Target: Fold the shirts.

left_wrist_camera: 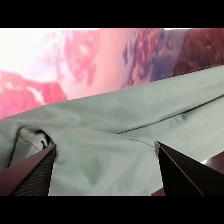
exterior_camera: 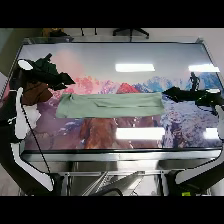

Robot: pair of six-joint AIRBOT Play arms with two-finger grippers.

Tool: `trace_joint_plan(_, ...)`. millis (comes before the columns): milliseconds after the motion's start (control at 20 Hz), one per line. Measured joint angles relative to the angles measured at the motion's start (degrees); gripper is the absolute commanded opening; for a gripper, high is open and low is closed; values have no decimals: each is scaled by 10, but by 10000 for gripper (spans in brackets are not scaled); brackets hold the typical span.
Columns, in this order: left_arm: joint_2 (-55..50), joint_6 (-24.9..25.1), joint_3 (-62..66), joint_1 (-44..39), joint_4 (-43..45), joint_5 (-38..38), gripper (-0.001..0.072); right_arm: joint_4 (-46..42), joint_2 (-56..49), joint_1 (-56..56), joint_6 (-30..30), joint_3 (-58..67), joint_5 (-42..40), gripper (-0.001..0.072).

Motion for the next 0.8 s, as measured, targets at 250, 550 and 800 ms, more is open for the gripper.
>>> trace_joint_plan(250,-2,-29,54,-13,2,-38,702,-42,-34,15,23,11,11,636)
trace_joint_plan(550,-9,-37,65,-77,2,-37,28,-56,-68,68,28,16,23,24)
trace_joint_plan(800,-40,-37,66,-158,3,-14,13,-50,-54,81,29,61,76,23)
